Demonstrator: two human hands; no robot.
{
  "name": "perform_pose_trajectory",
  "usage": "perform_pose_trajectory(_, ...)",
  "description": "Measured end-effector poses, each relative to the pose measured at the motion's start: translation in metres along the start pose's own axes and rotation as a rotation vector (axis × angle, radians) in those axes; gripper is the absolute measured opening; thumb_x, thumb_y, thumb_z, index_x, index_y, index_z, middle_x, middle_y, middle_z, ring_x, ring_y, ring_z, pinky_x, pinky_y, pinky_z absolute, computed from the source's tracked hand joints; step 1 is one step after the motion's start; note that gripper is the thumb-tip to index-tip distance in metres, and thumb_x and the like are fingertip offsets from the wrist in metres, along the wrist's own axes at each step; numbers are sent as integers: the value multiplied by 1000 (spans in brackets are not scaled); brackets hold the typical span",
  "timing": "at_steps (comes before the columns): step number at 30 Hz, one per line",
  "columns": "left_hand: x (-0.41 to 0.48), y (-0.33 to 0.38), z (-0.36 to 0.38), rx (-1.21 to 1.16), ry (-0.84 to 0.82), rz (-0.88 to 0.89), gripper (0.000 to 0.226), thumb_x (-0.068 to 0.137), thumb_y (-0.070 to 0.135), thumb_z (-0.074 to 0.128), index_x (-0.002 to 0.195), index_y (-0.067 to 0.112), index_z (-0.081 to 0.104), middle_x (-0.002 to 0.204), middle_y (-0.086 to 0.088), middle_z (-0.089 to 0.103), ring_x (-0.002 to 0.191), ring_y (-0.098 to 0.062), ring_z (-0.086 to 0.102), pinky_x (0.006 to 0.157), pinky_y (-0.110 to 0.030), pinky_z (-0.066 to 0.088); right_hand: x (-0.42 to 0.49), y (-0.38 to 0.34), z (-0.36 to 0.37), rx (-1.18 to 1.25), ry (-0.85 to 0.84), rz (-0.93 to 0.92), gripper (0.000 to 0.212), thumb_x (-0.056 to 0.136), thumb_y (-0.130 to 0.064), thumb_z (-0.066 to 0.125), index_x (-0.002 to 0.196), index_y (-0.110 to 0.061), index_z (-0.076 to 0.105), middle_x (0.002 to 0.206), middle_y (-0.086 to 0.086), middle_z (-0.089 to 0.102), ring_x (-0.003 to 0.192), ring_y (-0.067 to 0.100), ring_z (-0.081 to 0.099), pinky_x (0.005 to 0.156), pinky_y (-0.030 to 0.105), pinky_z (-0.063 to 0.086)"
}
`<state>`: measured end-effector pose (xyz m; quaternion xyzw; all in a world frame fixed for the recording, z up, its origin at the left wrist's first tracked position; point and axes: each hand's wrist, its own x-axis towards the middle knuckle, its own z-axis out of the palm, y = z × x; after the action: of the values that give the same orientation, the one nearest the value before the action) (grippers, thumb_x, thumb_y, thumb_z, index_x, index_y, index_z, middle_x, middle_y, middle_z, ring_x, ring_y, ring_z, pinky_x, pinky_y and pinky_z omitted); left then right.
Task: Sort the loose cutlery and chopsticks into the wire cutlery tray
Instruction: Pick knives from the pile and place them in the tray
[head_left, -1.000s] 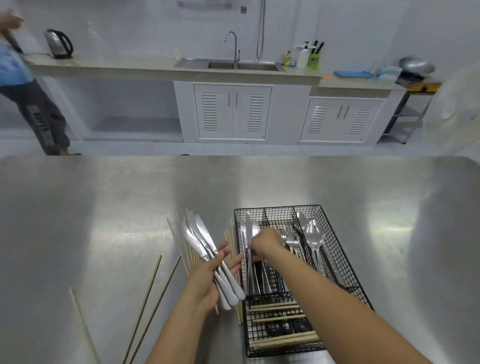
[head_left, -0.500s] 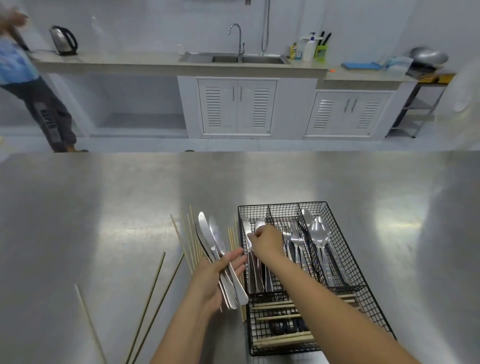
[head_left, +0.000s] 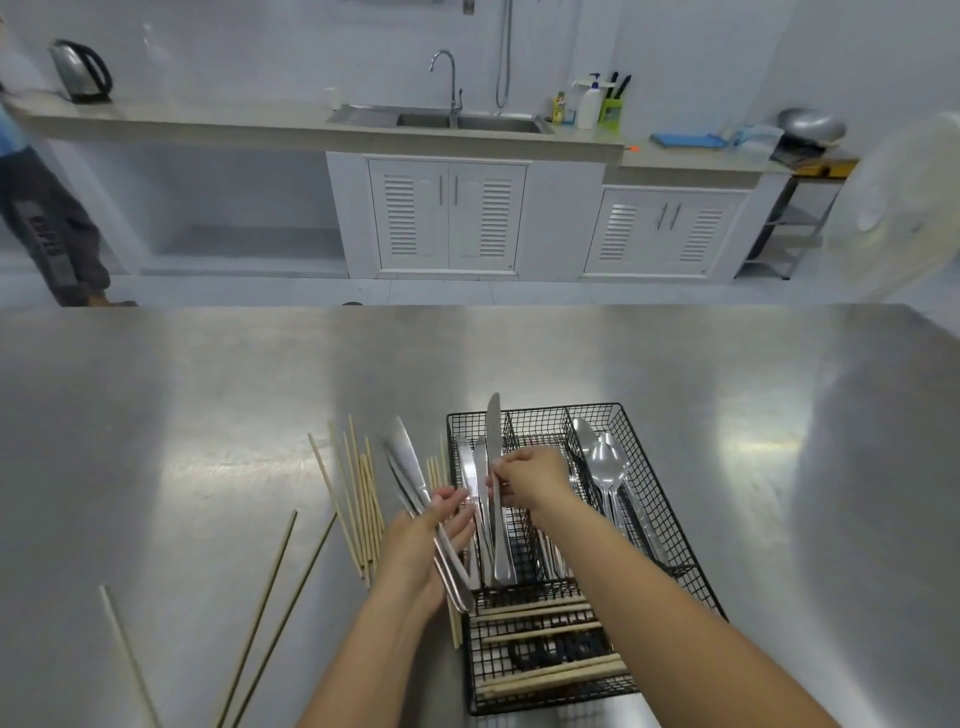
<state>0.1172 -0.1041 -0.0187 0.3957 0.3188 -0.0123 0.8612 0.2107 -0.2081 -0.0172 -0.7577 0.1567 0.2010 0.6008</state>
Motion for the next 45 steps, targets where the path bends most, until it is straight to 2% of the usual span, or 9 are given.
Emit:
perform_pose_trajectory(3, -1, 3, -5, -11, 0, 20, 19, 97, 3, 43, 107, -1, 58, 117, -19, 63, 99, -30, 65, 90, -39, 49, 8, 1, 13, -338, 101, -97, 5, 85, -4, 67, 88, -1, 67, 92, 13, 69, 75, 24, 70, 69, 33, 60)
perform_pose_trajectory(6, -6, 4, -7, 7, -9, 37, 23, 96, 4, 46, 115, -2, 57, 115, -16, 64, 98, -31, 67, 83, -37, 53, 11, 4, 26, -646, 171, -182, 6, 89, -7, 63, 92, -3, 67, 86, 9, 65, 65, 16, 59, 54, 21, 51)
perform_pose_trajectory(16, -12, 8, -16, 38, -7, 40, 19, 92, -1, 52, 110, -2, 60, 100, -20, 67, 92, -29, 70, 68, -30, 61, 5, 12, 37, -1039, 197, -322, 24, 94, 4, 46, 113, -3, 59, 109, 10, 65, 99, 22, 64, 76, 25, 51)
perform_pose_trajectory(20, -8, 7, -15, 53, -50, 38, 20, 94, 6, 51, 107, -7, 59, 105, -13, 69, 94, -25, 70, 73, -31, 60, 0, 2, 28, -783, 164, -364, 17, 93, -4, 51, 99, -3, 67, 99, 11, 69, 85, 20, 64, 72, 26, 49)
perform_pose_trajectory(25, -3, 4, -5, 126, -118, -43, 29, 98, 13, 46, 120, -1, 56, 106, -18, 72, 96, -25, 71, 74, -31, 60, -13, -2, 9, 91, -292, -18, 27, 85, -31, 68, 86, -4, 69, 74, 7, 67, 60, 17, 60, 56, 26, 50)
perform_pose_trajectory(30, -2, -4, 10, 179, -130, -76, 30, 99, 15, 44, 123, 1, 56, 109, -16, 71, 102, -25, 67, 87, -38, 54, -15, -4, 0, 42, -226, -12, 9, 83, 2, 66, 89, -4, 63, 77, 11, 66, 59, 18, 62, 53, 24, 50)
perform_pose_trajectory(37, 1, 11, -3, 134, -92, -50, 38, 101, 17, 35, 135, 3, 46, 134, -13, 57, 128, -27, 50, 105, -47, 41, 6, -25, -9, 60, 6, -2, 5, 91, 7, 53, 89, 3, 55, 95, 18, 60, 70, 26, 63, 58, 32, 57)
perform_pose_trajectory(41, -1, 17, -12, 5, -86, -36, 38, 101, 11, 33, 135, -3, 43, 132, -20, 56, 124, -31, 53, 101, -41, 43, 22, -14, 4, -251, 85, -4, 15, 87, 6, 56, 102, 5, 60, 103, 20, 65, 86, 33, 69, 75, 45, 60)
perform_pose_trajectory(45, -10, 15, -13, 50, -110, -11, 34, 93, 2, 48, 127, -3, 49, 120, -19, 64, 110, -27, 62, 92, -36, 48, 23, -2, 26, -594, 145, -96, 17, 88, -1, 58, 103, 2, 65, 106, 12, 67, 93, 28, 68, 77, 32, 58)
